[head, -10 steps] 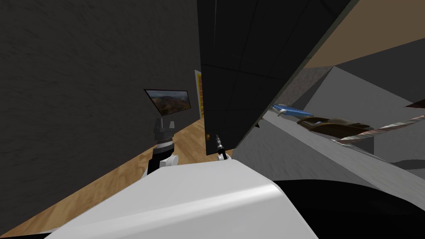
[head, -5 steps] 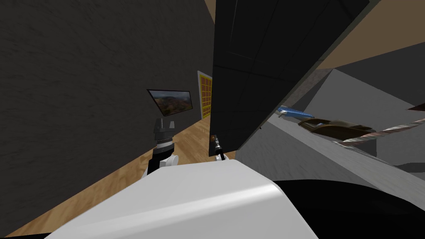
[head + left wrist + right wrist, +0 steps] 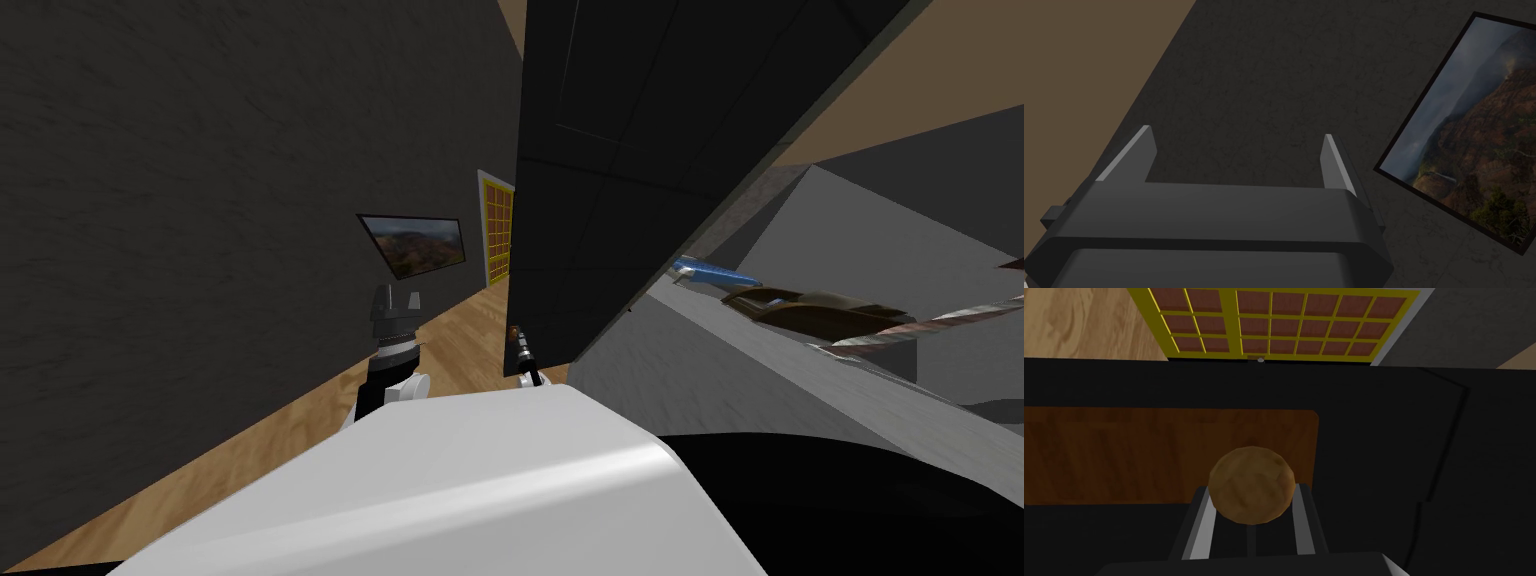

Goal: Push the door open

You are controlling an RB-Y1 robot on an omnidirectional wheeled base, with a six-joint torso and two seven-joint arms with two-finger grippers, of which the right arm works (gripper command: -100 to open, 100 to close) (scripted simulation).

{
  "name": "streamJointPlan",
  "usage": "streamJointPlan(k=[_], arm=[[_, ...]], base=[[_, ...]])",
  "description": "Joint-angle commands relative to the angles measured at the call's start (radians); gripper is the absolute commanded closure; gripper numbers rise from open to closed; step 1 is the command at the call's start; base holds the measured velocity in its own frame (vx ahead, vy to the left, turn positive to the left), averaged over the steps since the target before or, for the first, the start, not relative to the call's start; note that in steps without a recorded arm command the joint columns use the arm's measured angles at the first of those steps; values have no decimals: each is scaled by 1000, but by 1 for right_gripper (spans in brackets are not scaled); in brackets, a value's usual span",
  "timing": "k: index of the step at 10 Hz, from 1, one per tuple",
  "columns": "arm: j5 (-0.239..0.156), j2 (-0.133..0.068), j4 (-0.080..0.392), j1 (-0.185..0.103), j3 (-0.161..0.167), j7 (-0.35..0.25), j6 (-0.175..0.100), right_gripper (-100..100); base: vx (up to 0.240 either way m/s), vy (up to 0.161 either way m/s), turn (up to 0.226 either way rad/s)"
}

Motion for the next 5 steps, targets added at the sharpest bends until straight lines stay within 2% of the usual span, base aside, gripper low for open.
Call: streamJointPlan(k=[1,2,3,5], arm=[[-1,-3,-1,0,-3,0,-2,100],[-1,-3,-1,0,-3,0,-2,100],[-10,-28,0,-2,-18,5,1,100],[-17,-43,0,-4,-32,8,2,100]], base=[[0,0,0],[0,0,0],[107,46,-24],[145,123,-47]])
